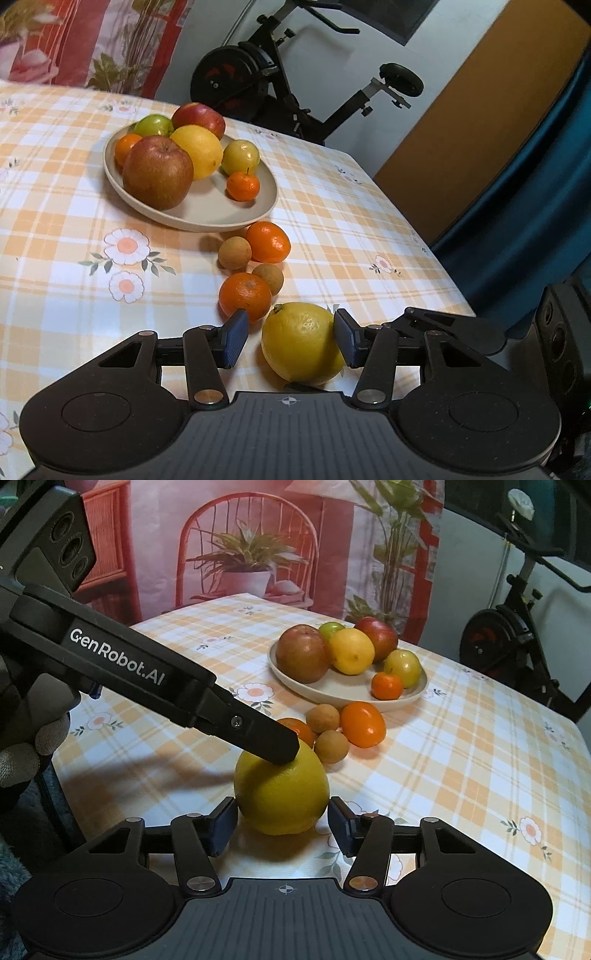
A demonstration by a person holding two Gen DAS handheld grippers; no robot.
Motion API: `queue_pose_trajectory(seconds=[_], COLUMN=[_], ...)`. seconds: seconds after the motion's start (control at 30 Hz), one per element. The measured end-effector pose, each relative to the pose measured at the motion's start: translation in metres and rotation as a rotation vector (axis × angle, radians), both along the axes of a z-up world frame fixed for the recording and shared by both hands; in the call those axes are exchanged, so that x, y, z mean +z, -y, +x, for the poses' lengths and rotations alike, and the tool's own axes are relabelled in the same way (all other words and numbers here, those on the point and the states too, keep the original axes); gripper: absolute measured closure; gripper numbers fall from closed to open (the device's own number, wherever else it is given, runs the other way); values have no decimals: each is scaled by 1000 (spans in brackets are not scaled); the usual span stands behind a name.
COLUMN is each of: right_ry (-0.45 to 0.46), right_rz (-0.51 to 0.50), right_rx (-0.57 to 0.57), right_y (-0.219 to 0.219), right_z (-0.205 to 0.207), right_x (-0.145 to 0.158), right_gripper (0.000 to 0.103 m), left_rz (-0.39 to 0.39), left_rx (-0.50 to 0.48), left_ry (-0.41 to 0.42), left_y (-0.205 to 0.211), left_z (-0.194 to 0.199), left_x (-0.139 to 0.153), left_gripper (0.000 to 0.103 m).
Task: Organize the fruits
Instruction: 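Close the left tool on the yellow grapefruit while the right tool clamps it too, then lift the grapefruit with both tools and lower it onto the plate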
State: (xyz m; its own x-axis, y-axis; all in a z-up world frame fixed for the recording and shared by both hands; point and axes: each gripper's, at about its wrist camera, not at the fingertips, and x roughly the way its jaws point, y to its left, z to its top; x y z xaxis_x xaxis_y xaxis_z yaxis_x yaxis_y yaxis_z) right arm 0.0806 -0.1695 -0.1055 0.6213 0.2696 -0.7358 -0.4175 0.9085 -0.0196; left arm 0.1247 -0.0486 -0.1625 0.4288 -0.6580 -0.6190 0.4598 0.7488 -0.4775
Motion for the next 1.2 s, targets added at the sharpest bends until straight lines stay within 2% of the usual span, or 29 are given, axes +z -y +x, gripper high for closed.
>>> queue_pose_trajectory(seconds=[0.17,0.33,0.77,0.97,1.2], right_ry=[-1,-1,-17,1,45], right_rz=[20,37,67,98,124], right_rx=[-10,-22,-54,-68,-75], right_y=[2,4,9,12,18], right_z=[-1,0,2,3,19], right_x=[0,-1,-3,3,24], right_gripper=[53,53,55,56,56], left_rz=[-61,-95,-92,-92,-95], left_rx=[13,19,14,5,6], left_ry=[-61,-80,-66,-30,44], left_y=[-5,-4,-1,0,3], left_z=[6,9,11,12,24], left_x=[-5,-9,-9,0,26], left_gripper=[56,59,59,59,59])
